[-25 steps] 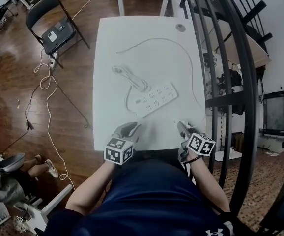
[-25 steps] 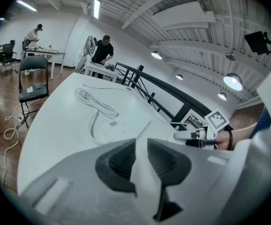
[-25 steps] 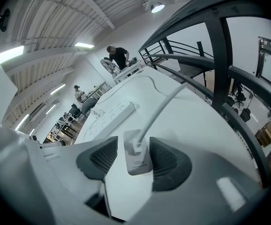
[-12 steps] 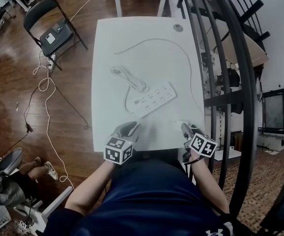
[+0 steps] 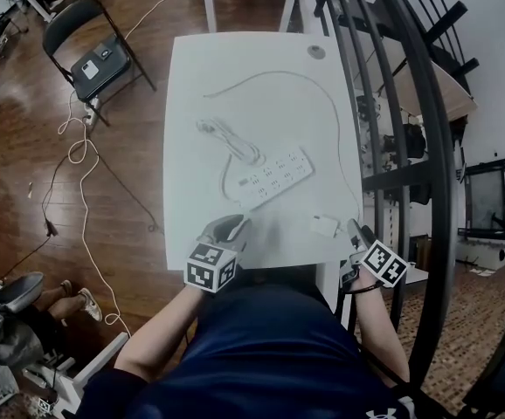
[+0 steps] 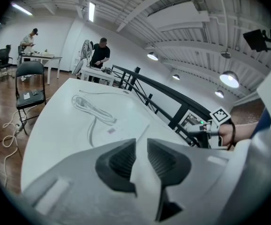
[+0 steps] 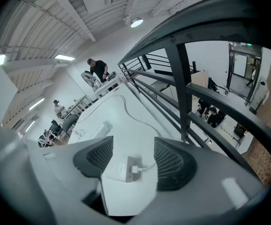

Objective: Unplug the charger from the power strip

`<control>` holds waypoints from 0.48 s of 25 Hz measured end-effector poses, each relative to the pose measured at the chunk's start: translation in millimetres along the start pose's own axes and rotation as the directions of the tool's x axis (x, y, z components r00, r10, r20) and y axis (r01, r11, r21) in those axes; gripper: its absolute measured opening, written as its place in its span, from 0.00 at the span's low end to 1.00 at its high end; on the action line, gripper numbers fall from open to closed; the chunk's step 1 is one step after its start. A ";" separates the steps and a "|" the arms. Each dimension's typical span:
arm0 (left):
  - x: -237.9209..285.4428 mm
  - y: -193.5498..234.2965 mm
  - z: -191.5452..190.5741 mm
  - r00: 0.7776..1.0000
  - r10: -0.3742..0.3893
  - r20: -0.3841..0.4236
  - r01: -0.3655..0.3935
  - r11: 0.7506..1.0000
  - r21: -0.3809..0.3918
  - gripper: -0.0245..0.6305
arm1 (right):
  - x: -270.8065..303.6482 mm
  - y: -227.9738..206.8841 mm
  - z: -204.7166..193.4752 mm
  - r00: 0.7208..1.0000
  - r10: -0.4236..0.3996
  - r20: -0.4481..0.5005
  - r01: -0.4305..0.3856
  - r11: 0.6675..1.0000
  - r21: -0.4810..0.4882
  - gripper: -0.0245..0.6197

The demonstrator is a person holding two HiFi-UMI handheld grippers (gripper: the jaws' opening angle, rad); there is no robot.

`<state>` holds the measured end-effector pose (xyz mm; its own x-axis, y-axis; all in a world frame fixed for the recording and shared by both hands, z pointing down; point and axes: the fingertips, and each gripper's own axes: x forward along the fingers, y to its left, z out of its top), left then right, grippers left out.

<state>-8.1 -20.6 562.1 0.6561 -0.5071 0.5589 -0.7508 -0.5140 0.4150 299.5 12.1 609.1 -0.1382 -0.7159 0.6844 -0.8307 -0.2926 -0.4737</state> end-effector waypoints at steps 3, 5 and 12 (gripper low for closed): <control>-3.0 -2.6 5.7 1.000 0.000 0.018 -0.001 1.000 0.009 0.15 | -8.7 14.2 20.8 0.998 0.024 0.052 -0.024 1.000 0.002 0.46; -6.2 -5.5 14.7 0.999 0.004 0.041 -0.005 1.000 0.026 0.15 | -13.5 33.8 34.1 0.994 0.070 0.080 -0.070 0.998 -0.005 0.44; -26.7 -31.7 65.4 0.982 -0.018 0.186 -0.012 0.988 0.156 0.15 | -32.1 136.8 55.5 0.931 0.349 0.109 -0.344 0.937 -0.064 0.07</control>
<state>3.2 -36.0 487.0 0.6721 -0.6180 0.4078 -0.7372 -0.6098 0.2910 220.2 -40.1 491.5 -0.3596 -0.8377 0.4111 -0.7654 0.0129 -0.6434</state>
